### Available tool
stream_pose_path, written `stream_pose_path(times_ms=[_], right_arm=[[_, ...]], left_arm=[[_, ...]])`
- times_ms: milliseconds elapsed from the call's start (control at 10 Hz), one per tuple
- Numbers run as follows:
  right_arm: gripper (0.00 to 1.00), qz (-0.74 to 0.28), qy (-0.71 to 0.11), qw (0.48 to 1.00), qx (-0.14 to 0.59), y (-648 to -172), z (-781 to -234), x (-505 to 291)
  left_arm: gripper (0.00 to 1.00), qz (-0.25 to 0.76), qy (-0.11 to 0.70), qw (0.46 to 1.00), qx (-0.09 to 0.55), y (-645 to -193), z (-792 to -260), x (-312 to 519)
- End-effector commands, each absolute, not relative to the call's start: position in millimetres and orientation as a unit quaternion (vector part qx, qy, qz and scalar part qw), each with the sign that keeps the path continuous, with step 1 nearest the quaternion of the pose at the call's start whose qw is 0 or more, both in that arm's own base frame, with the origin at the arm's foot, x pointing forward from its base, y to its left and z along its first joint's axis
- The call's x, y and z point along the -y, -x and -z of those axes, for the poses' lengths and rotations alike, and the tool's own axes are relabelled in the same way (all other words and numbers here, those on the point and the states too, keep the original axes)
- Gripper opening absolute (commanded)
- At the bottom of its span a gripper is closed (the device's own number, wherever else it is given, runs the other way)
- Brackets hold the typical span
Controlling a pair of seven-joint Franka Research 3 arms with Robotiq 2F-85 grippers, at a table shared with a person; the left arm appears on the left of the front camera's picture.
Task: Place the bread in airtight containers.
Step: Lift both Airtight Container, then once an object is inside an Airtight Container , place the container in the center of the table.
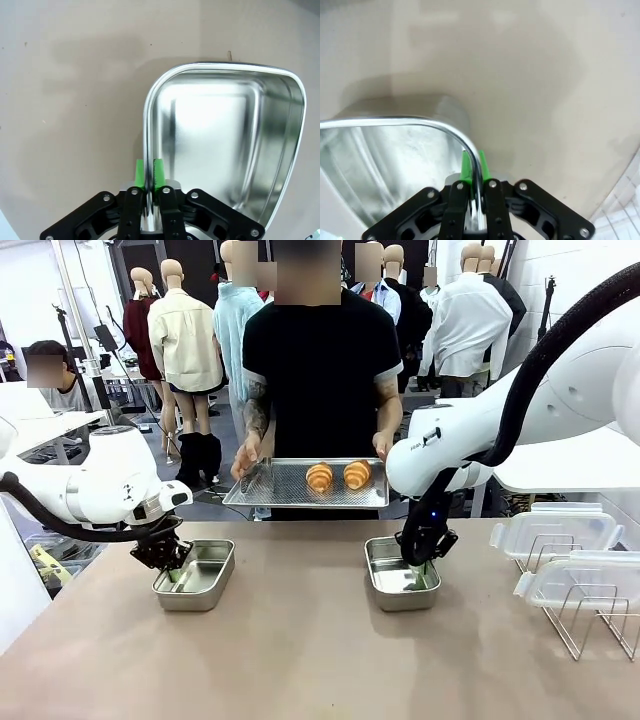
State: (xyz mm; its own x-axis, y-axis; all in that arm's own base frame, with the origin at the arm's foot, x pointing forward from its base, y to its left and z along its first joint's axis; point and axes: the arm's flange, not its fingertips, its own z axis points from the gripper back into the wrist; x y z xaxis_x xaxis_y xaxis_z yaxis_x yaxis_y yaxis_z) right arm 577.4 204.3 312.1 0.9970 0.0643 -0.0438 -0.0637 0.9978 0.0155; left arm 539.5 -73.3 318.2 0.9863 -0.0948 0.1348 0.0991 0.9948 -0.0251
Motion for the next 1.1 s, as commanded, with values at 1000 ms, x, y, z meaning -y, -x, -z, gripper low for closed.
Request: stream_pose_path(times_ms=[1000], right_arm=[[0.0,-0.023,-0.004,0.999,-0.039,-580.5,-313.7,-202.2]], left_arm=[[0.0,0.034,0.028,0.997,0.058,-537.6,-319.8,71.2]])
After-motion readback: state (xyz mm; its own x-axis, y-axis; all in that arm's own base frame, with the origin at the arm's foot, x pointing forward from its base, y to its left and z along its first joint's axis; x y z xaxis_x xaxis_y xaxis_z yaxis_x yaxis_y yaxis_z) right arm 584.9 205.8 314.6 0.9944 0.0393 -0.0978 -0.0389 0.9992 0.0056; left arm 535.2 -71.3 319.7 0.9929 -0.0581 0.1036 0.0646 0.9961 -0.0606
